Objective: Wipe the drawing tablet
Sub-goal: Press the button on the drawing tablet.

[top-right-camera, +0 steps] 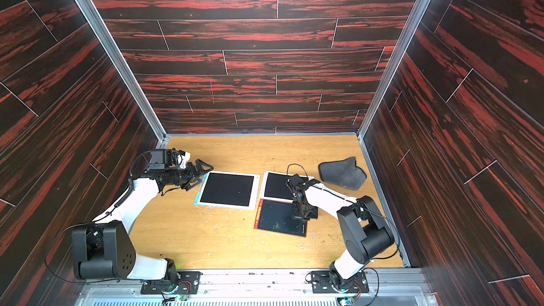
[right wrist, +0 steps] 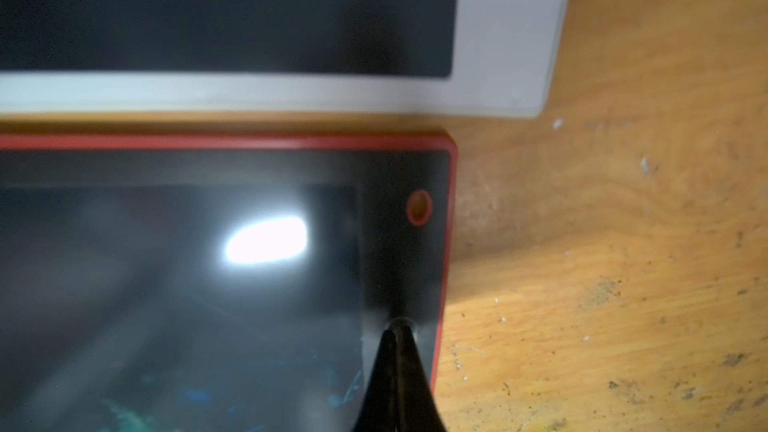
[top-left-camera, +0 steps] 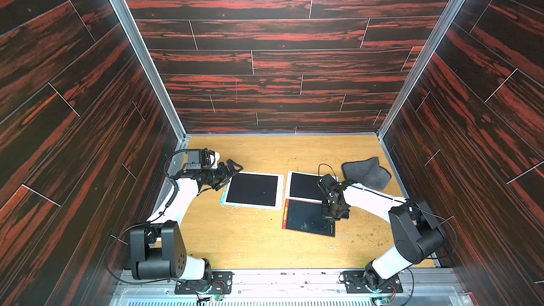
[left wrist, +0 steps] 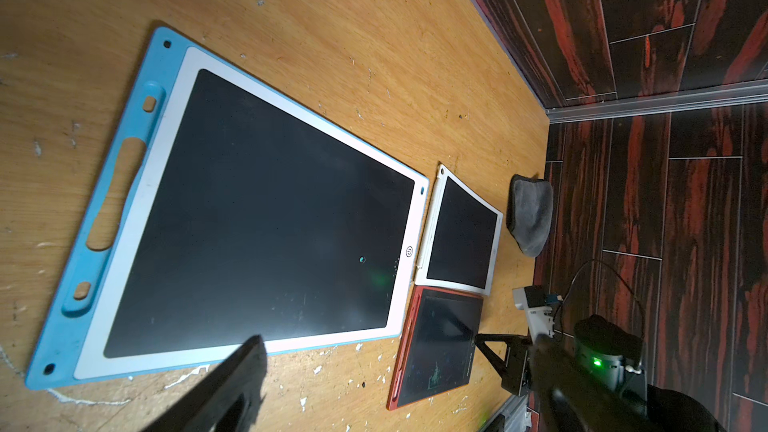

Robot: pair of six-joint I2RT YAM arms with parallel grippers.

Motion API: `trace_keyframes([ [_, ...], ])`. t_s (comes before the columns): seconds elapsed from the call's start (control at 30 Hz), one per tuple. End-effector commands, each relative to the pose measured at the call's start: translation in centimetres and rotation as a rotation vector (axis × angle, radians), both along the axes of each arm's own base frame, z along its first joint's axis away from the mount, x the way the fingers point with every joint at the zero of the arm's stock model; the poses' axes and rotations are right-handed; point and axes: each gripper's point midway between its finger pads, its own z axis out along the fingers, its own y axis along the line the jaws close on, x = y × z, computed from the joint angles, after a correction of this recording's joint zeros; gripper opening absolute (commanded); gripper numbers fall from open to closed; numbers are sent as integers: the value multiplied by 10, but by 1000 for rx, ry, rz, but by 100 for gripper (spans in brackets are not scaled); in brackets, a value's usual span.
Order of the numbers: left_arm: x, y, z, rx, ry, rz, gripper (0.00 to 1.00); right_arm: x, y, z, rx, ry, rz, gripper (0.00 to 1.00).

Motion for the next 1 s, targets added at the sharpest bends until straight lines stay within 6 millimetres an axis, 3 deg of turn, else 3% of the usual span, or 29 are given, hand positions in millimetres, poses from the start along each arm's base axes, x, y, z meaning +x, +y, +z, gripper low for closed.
trace_keyframes([
  [0.0,-1,2,6,5,-19,-2,100,-11,-3,-11,-10,45,-19,5],
  [0.3,-1,2,6,7,-20,-1,100,-27,7,-36,45,129,-23,5],
  [0.53,-1,2,6,9,-21,-3,100,-50,41,-63,215,301,25,6],
  [0.7,-2,1,7,8,-22,-5,100,-66,33,-82,131,370,41,7],
  [0.87,-2,1,7,7,-23,-5,100,-69,30,-85,119,366,26,7],
  [0.97,-2,1,8,8,-25,-6,100,-50,29,-69,80,306,39,6],
])
